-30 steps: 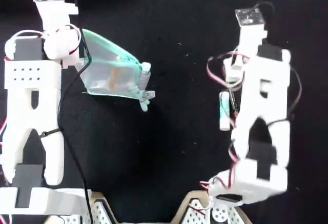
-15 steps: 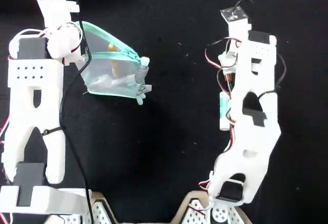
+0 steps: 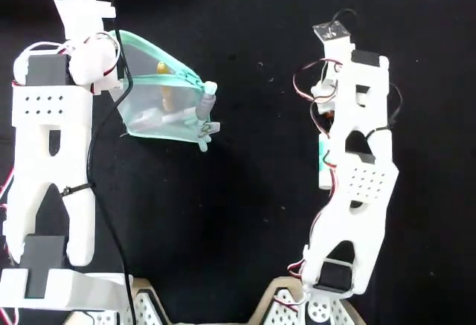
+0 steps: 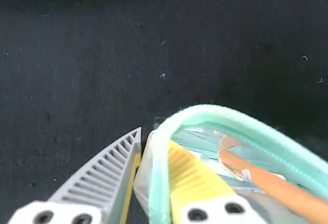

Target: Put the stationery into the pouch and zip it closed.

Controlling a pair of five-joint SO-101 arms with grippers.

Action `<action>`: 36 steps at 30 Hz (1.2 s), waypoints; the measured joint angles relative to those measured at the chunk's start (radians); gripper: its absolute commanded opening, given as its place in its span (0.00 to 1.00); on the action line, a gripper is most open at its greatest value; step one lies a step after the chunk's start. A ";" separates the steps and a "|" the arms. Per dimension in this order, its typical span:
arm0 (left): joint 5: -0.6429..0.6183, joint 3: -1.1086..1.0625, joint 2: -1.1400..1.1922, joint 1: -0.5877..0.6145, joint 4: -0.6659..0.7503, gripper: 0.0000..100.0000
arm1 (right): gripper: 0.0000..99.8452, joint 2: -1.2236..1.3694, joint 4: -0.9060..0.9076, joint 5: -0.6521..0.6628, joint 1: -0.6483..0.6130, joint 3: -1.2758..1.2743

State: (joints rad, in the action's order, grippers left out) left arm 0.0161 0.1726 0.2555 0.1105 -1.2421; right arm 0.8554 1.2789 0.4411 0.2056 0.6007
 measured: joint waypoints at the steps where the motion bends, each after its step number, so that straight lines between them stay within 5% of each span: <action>1: 0.000 0.000 0.000 0.000 0.000 0.03 | 0.09 0.012 0.000 -0.002 0.000 0.012; 3: 0.000 0.000 0.000 0.000 0.000 0.03 | 0.01 0.034 0.000 -0.002 0.003 0.037; 12: 0.000 0.000 0.000 0.000 0.005 0.03 | 0.01 0.051 0.112 0.000 0.000 0.153; 25: 0.000 0.000 0.000 -0.002 0.006 0.03 | 0.01 -0.400 0.463 0.002 -0.035 0.404; 36: 0.000 0.000 0.000 -0.002 0.006 0.03 | 0.01 -0.959 0.477 -0.233 -0.381 0.411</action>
State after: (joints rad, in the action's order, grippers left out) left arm 0.0161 0.1726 0.2555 0.1089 -1.2359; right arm -0.1036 1.7561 0.2079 -0.1749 1.0119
